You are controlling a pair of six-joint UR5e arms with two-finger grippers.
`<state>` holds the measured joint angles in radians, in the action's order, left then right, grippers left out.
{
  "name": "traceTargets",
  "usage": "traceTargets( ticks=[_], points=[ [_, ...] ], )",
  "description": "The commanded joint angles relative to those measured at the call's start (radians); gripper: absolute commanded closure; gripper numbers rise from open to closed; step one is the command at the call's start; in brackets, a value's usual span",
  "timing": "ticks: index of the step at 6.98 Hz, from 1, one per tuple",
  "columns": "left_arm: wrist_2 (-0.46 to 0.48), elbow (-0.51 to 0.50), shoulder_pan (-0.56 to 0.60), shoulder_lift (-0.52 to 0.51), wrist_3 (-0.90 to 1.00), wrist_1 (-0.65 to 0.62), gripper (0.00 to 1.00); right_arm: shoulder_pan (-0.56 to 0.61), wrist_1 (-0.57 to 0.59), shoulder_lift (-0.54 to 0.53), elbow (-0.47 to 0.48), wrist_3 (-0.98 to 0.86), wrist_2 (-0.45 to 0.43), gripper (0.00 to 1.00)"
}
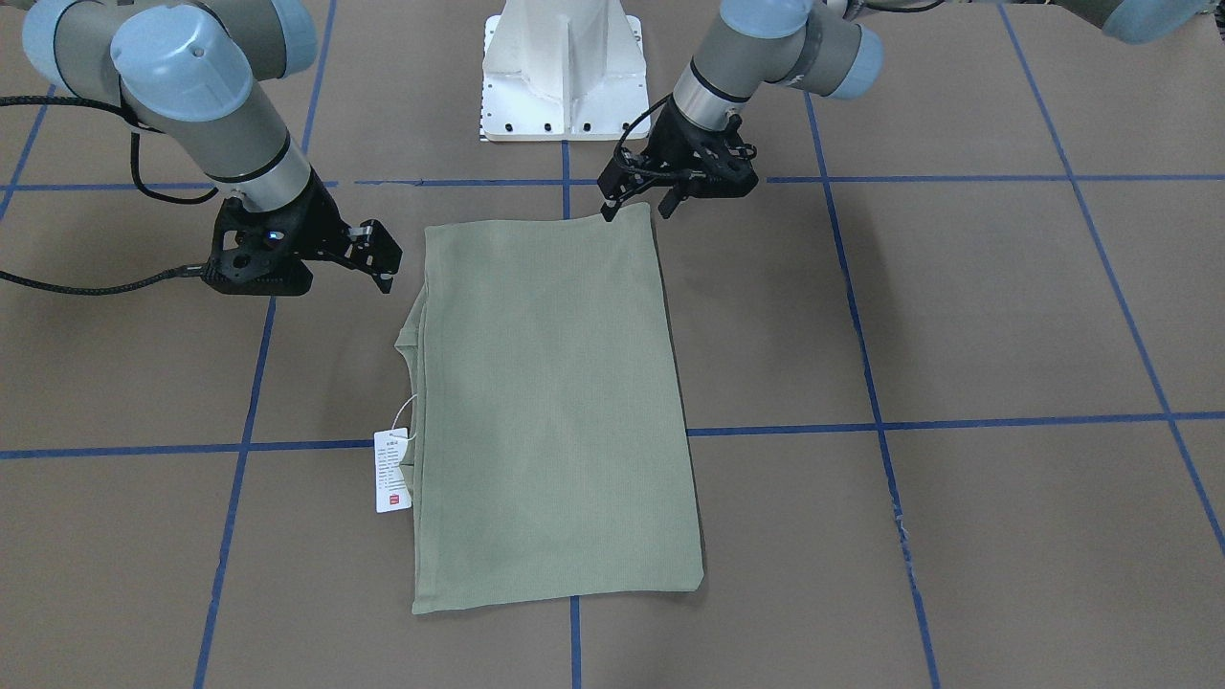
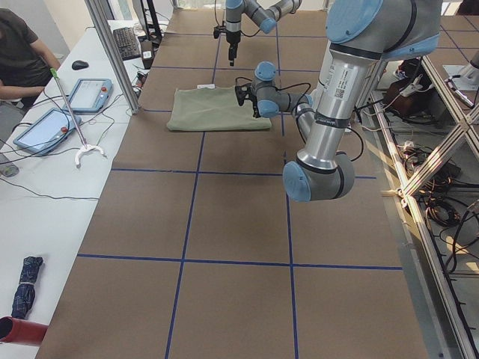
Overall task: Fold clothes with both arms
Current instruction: 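Move the left gripper to the near corner while the right reaches the side edge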
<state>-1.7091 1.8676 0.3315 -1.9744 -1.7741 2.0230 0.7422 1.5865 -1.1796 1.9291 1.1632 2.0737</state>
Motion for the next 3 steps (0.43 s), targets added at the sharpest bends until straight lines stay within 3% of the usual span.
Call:
traceTargets(
  ticks=[1,3],
  points=[
    [0.074,-0.044,-0.062,-0.008,-0.028,-0.058,0.00,-0.023,0.000,-0.018,0.022,0.009,-0.007,0.00],
    [0.074,-0.045,-0.071,-0.012,-0.028,-0.081,0.03,-0.044,0.000,-0.018,0.024,0.030,-0.040,0.00]
  ],
)
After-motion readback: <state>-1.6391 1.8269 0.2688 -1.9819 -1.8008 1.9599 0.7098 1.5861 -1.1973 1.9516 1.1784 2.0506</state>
